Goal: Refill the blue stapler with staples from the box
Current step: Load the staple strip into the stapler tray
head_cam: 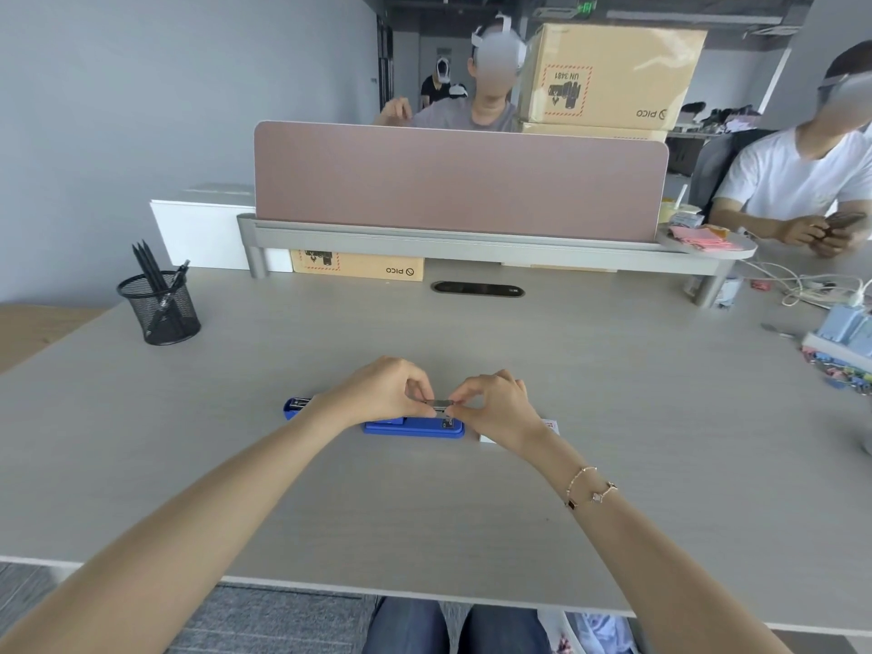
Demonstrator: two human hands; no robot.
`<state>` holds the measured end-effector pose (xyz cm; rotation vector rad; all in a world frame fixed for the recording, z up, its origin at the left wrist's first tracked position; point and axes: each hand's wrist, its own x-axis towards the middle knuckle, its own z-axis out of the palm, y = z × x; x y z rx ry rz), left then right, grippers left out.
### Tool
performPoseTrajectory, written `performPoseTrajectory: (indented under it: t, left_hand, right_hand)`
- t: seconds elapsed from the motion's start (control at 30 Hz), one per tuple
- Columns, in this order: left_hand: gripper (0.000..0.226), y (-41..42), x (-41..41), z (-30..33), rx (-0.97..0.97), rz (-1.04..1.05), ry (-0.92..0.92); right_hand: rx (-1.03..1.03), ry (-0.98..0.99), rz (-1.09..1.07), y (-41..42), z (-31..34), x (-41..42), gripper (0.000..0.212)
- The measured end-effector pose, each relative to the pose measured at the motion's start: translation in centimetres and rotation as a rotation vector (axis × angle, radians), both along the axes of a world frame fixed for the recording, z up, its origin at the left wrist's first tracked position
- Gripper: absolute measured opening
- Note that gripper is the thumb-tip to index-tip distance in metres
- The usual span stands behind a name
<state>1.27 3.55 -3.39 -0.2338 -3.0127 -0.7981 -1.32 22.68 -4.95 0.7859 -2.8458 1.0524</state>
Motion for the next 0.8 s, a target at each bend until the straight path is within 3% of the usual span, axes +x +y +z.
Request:
performPoseTrajectory:
  t: [0.2, 0.8]
  left_hand:
    - [0.021, 0.1, -0.31, 0.18, -0.005, -0.02, -0.027]
    - [0.021, -0.54, 0.25, -0.21, -0.133, -0.152, 0.051]
  right_hand:
    - [0.04, -0.066, -0.001, 0.02, 0.46, -0.32, 0.005]
    - [0.103, 0.009, 0.021, 0.36, -0.21, -0.05, 0.026]
